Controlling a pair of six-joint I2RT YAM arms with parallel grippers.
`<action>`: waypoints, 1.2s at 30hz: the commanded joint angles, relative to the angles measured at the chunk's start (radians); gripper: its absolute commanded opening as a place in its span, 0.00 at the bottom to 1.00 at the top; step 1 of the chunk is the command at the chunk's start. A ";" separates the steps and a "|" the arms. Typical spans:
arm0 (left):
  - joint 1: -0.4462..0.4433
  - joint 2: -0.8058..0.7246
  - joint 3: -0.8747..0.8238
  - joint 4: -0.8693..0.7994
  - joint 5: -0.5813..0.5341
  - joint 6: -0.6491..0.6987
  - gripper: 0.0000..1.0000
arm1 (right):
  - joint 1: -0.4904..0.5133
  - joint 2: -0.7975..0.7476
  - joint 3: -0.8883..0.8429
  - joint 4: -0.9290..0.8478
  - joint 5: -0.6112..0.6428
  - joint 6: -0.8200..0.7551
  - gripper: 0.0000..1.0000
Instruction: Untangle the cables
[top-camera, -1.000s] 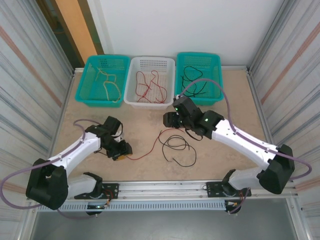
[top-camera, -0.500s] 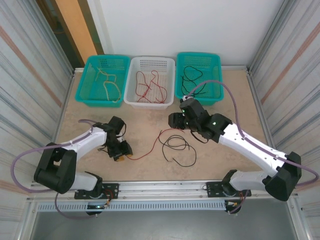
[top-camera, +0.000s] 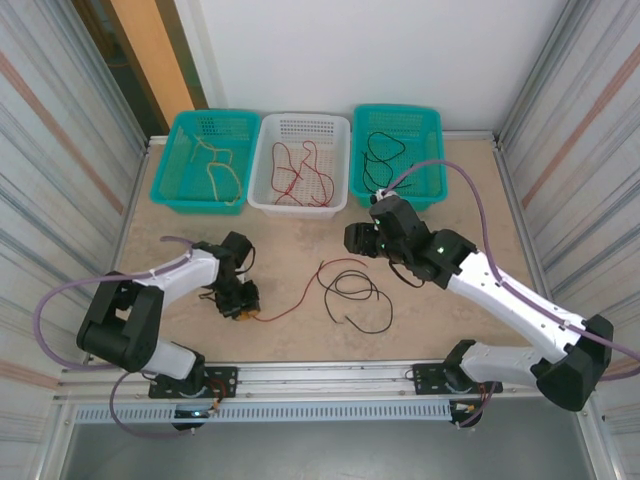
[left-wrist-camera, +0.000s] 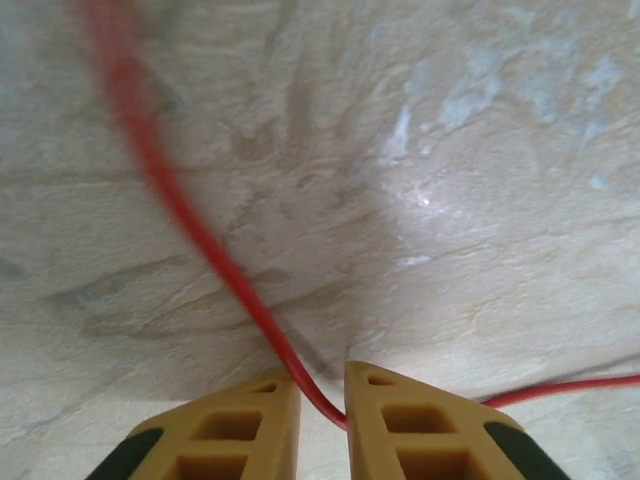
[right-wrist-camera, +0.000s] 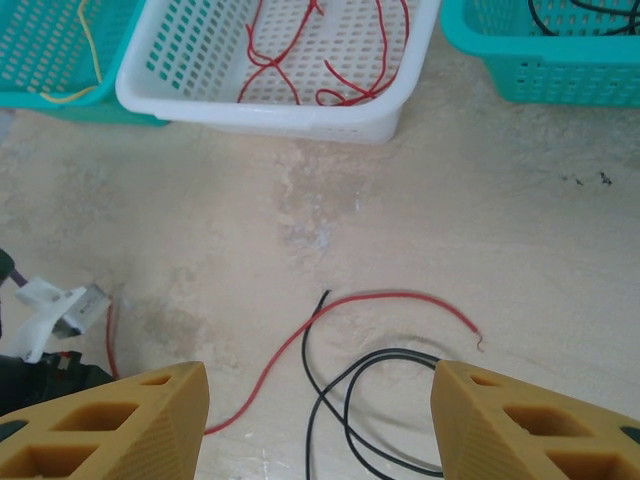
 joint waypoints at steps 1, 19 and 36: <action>-0.006 0.002 0.038 0.074 -0.041 0.006 0.13 | -0.003 -0.028 -0.016 -0.006 0.002 0.021 0.59; -0.008 -0.306 0.536 0.044 0.198 0.352 0.00 | 0.125 0.029 0.071 0.208 -0.183 -0.121 0.64; -0.008 -0.224 0.869 -0.026 0.425 0.486 0.00 | 0.166 0.197 0.297 0.251 -0.265 -0.208 0.57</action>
